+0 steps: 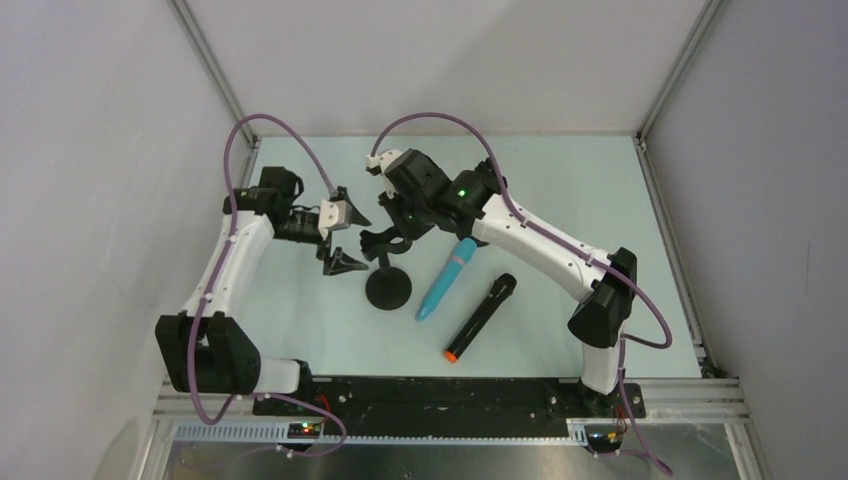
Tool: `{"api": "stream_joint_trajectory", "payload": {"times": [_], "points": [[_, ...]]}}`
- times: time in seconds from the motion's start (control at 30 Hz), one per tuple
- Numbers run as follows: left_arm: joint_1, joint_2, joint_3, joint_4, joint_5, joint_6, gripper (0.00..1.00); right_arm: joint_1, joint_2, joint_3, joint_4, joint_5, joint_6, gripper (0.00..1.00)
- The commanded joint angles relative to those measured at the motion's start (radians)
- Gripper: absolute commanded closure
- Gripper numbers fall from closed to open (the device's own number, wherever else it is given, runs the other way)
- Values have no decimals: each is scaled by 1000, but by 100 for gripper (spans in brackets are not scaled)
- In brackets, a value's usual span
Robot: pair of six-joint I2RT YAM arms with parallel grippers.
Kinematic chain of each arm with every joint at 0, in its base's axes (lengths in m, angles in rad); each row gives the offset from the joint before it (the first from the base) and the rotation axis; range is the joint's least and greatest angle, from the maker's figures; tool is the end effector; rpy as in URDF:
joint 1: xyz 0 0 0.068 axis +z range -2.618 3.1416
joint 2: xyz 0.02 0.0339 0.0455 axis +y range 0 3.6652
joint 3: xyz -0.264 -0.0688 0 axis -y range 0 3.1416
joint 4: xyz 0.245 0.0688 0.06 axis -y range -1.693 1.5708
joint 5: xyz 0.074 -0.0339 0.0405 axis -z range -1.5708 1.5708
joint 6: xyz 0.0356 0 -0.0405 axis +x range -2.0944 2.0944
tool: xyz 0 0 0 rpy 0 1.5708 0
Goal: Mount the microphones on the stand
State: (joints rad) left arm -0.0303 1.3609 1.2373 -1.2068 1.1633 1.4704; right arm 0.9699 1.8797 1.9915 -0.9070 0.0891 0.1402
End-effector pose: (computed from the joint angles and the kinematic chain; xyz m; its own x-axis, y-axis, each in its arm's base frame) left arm 0.2354 -0.0398 0.3155 0.1320 0.3905 -0.9111 0.9890 0.0098 0.1475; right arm 0.2365 0.3394 0.3738 -0.5096 -0.4973 -0.7021 -0.7222 0.6908 0.0349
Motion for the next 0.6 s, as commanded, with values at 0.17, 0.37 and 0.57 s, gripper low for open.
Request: {"api": "stream_joint_trajectory", "payload": {"times": [0.17,0.37,0.57], "points": [[-17,38,13,2,43,53,0,0,18,47,27,-24,-23,84],[-32,57,39,3,-8,31,15,2,6,14,45,-15,-18,84],[-77,112,147,4,-128,-123,84,-3,-2,3,60,-15,-9,85]]}}
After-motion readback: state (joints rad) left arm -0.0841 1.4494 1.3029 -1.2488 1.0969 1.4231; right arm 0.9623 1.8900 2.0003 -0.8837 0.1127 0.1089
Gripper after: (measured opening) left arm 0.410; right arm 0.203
